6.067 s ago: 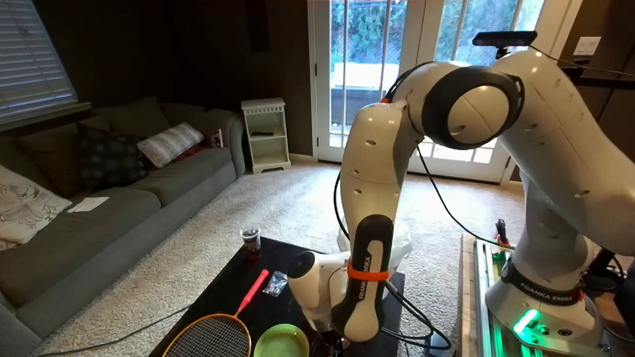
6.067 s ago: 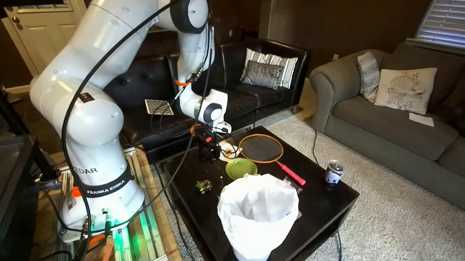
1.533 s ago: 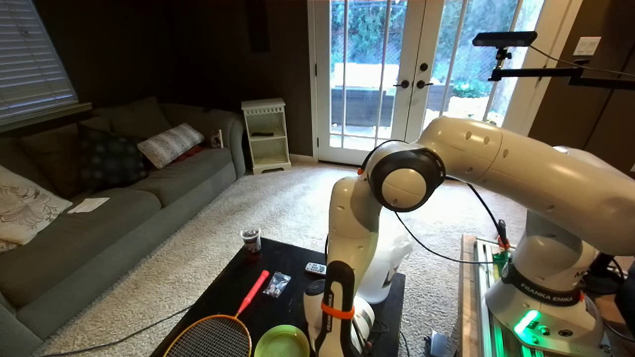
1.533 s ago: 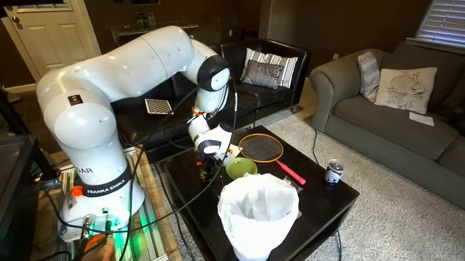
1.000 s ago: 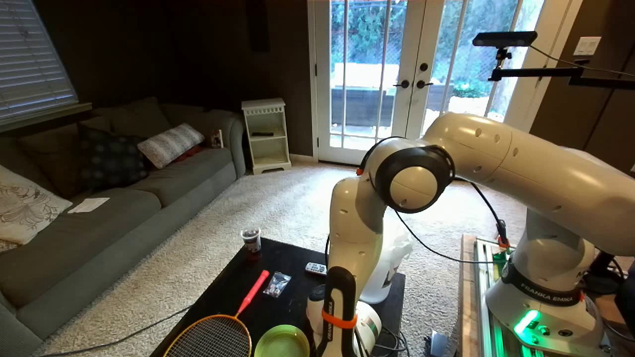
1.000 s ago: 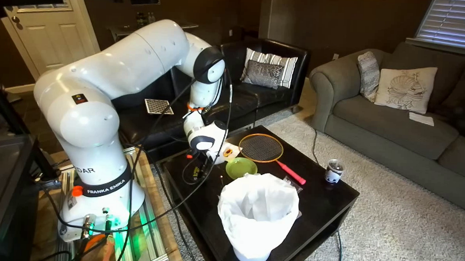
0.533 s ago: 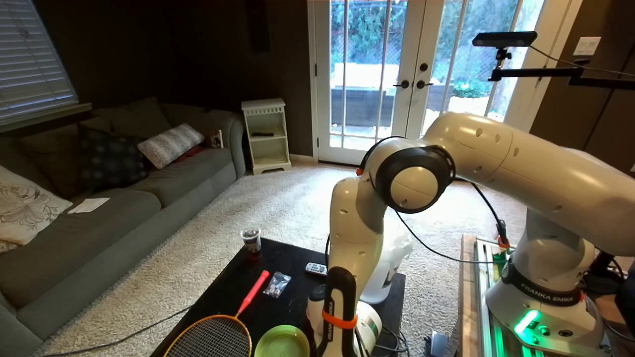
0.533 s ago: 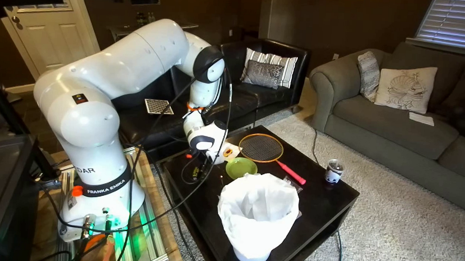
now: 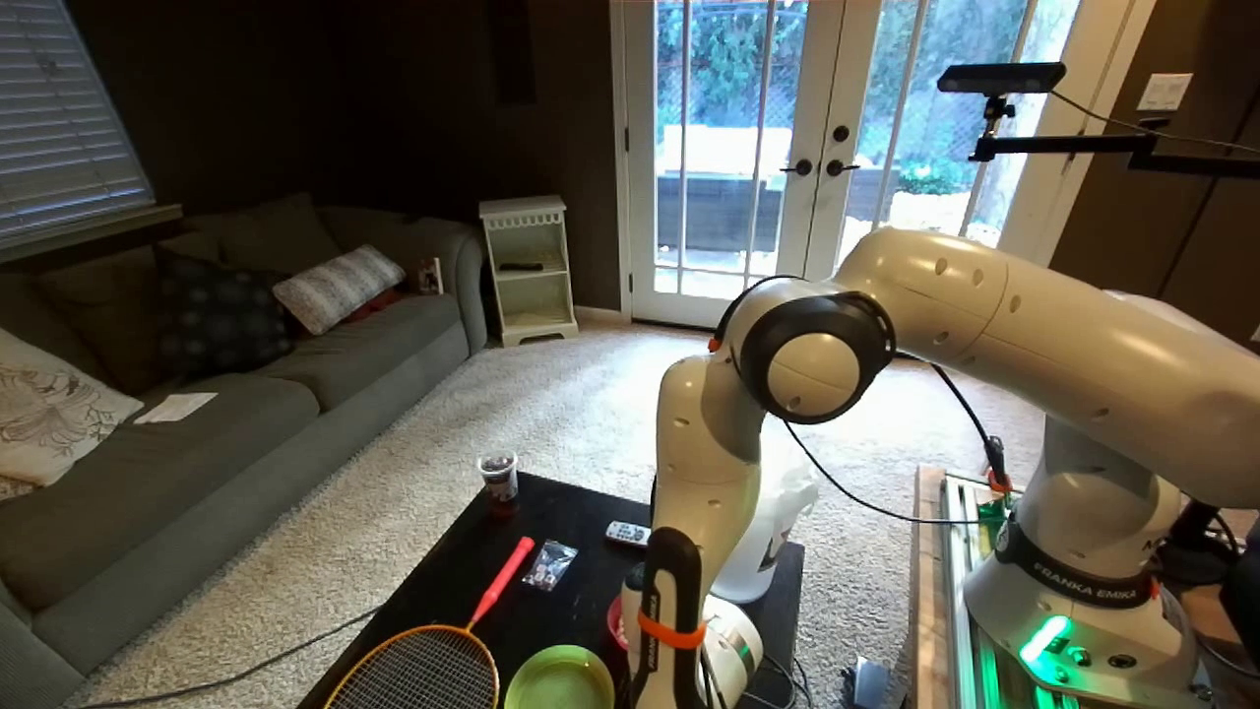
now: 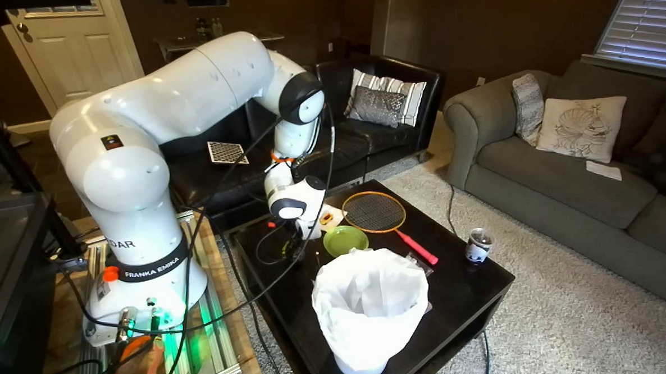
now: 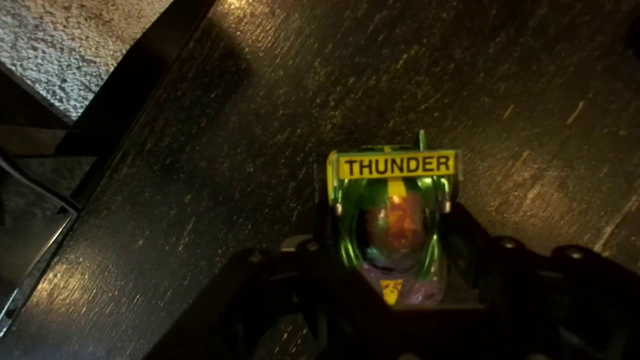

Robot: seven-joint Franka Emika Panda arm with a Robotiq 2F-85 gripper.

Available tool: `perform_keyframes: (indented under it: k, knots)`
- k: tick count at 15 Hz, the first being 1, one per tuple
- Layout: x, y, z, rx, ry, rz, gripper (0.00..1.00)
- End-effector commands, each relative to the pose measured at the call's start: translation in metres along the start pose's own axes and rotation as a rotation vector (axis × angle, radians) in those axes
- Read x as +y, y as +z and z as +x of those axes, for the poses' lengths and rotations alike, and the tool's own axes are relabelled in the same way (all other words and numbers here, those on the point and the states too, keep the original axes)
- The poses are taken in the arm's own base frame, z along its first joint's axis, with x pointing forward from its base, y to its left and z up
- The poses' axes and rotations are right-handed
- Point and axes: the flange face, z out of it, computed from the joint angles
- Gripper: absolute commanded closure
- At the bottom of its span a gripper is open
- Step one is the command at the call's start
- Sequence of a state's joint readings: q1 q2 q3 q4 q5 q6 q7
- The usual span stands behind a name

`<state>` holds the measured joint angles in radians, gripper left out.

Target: Turn the toy car to the right

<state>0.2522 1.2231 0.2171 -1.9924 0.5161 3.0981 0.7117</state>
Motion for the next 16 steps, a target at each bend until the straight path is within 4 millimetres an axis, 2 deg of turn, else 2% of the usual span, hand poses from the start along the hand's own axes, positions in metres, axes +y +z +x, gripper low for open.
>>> perform_keyframes:
  k: [1,8,16]
  knots:
    - [0.005,0.003,-0.005,-0.001,0.178,0.078,0.68]
    - [0.026,0.006,-0.006,0.041,0.464,0.148,0.68]
    - [0.039,0.008,0.006,0.007,0.603,0.180,0.68]
